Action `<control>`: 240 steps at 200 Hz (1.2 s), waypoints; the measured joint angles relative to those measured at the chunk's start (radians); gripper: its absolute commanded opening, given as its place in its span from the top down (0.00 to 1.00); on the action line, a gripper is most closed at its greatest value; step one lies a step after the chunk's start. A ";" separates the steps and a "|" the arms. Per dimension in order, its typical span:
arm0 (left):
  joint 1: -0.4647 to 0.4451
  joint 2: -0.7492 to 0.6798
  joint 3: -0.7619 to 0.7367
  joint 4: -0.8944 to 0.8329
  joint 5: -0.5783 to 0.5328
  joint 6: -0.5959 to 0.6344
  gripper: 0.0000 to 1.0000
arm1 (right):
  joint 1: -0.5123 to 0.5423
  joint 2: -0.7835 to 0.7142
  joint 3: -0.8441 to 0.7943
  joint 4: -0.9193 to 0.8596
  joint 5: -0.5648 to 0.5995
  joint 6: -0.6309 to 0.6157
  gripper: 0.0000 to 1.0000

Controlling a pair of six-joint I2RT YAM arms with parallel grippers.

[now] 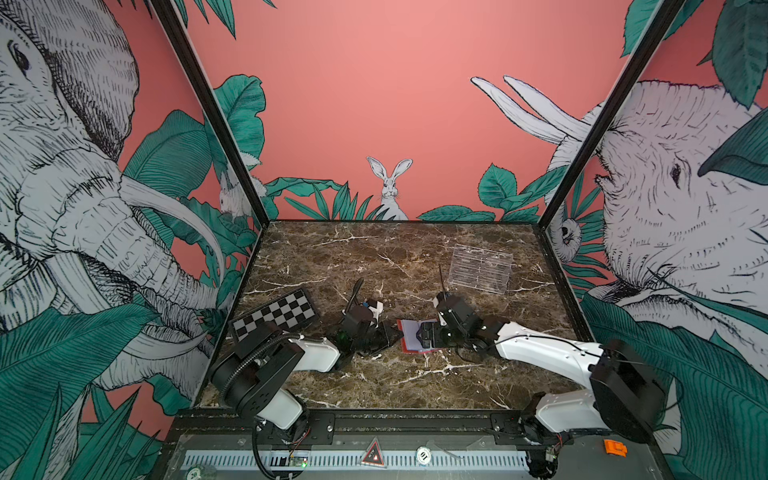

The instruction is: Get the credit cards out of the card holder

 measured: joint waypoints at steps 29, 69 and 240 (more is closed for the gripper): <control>0.000 0.000 0.000 0.000 0.001 0.000 1.00 | 0.014 0.062 0.014 0.030 -0.025 -0.006 0.10; 0.000 0.000 0.002 -0.001 0.004 0.000 1.00 | 0.024 0.113 0.030 0.040 -0.044 -0.013 0.10; 0.000 -0.002 0.017 -0.034 0.010 0.020 1.00 | 0.012 0.115 0.013 0.004 0.018 0.003 0.22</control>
